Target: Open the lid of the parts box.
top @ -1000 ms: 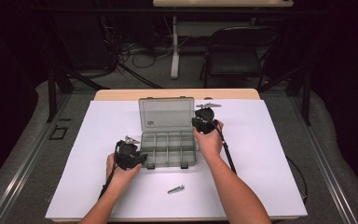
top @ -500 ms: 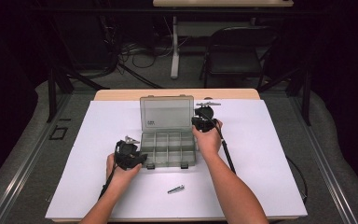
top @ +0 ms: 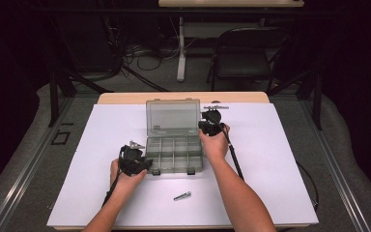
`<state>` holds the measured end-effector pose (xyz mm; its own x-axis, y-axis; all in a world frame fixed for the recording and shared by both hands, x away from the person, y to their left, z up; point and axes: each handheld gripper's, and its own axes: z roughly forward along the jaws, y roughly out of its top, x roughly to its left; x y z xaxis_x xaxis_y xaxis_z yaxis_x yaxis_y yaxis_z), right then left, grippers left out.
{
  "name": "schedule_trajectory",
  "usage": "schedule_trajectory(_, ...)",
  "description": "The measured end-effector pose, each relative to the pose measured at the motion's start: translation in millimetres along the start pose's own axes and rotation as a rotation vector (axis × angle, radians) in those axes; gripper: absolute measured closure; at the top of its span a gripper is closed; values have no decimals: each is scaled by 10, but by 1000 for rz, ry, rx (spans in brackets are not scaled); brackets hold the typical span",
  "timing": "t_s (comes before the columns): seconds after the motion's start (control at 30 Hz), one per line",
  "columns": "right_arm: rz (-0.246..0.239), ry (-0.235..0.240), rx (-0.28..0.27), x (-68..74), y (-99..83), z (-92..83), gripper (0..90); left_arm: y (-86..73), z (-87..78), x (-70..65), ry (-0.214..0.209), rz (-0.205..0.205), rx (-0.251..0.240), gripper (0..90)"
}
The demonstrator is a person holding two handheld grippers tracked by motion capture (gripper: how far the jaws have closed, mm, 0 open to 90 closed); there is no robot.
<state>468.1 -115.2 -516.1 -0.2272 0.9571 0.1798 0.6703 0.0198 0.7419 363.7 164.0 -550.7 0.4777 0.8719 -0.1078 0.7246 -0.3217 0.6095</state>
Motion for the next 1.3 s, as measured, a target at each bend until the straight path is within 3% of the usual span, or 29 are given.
schedule_trajectory(0.73, 27, -10, 24, -22, -34, 113, 899, -1, 2, -2, 2, -1, -3, 672)
schedule_trajectory(1.3, 12, -29, 53, -18, -93, 185, 900, -4, 1, -3, 2, -3, -1, 673)
